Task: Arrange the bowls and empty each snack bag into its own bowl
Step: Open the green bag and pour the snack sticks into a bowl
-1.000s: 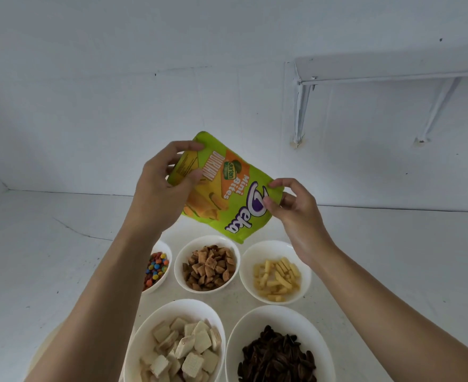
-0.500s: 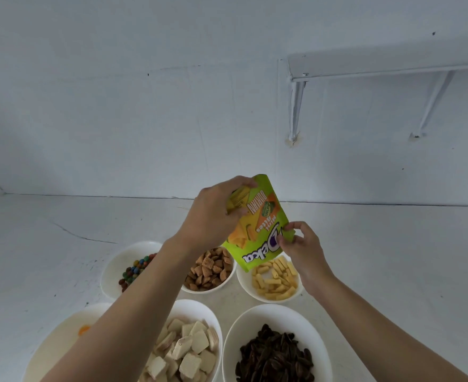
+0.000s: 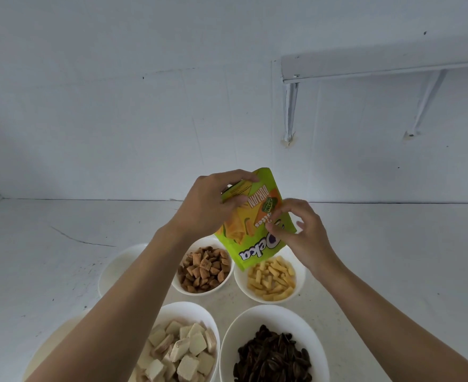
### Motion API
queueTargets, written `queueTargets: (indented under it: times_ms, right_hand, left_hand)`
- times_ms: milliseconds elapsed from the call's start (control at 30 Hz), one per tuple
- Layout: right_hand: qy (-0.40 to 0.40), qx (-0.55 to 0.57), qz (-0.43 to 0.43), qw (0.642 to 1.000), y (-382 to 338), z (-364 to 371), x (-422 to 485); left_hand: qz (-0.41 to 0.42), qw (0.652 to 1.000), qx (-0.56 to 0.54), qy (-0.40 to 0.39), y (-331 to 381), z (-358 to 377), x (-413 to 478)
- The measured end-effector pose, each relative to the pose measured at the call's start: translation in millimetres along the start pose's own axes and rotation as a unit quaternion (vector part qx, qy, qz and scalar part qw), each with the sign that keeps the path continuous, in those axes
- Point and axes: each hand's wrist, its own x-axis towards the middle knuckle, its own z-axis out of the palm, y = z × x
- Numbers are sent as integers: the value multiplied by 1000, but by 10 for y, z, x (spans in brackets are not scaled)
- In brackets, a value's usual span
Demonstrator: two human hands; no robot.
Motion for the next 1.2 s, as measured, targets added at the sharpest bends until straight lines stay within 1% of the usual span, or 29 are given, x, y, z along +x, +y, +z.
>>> queueTargets:
  times_ms: [67,133,267,333,367,400,433,467,500,567,633,800,933,1000,1100,1200]
  right_hand:
    - [-40,14,-40,998,-130,-23,31]
    - [-50,31,-55,997,-233,-30,64]
    - [11,69,-48,996,-318,-53,118]
    - [35,108,-26,993,-309,-71,126]
    - [41,127,-18,991,-299,-77,124]
    - [45,140,-12,989,-285,-79,118]
    - [46,148,-8,988,-271,-73,109]
    - [47,154,-4,987,-253,-61,97]
    - [46,158,1,986,-235,-44,84]
    - [41,153,10,987,-186,-4,49]
    - [34,139,17,990,-123,25,12]
    - [10,121,22,992,-6,-7,-34]
    - [8,103,9,995,-1,-44,21]
    - [21,84,-6,996,3,-44,56]
    - [43,72,-31,996,-16,-31,97]
    - [55,78,-40,995,-28,-9,106]
  left_hand:
    - [23,1000,2,-5,61,-7,10]
    - [49,999,12,11,117,-30,36]
    - [86,996,20,16,103,-115,30]
    - [73,997,11,24,-10,-143,-31]
    - [54,998,-10,37,-77,-135,-74]
    - [22,997,-61,50,-134,-110,-123]
    - [-19,987,-151,54,-170,-63,-173]
    - [-56,966,-248,46,-186,8,-221]
    - [-78,943,-322,41,-196,97,-270]
    - [-94,919,-379,59,-230,285,-345]
    - [-106,906,-400,85,-266,424,-374]
    - [-122,883,-442,102,-283,567,-363]
    - [-123,876,-450,120,-285,582,-320]
    - [-118,878,-445,133,-284,582,-292]
    - [-105,891,-419,141,-272,570,-248]
    - [-91,909,-387,127,-286,509,-231]
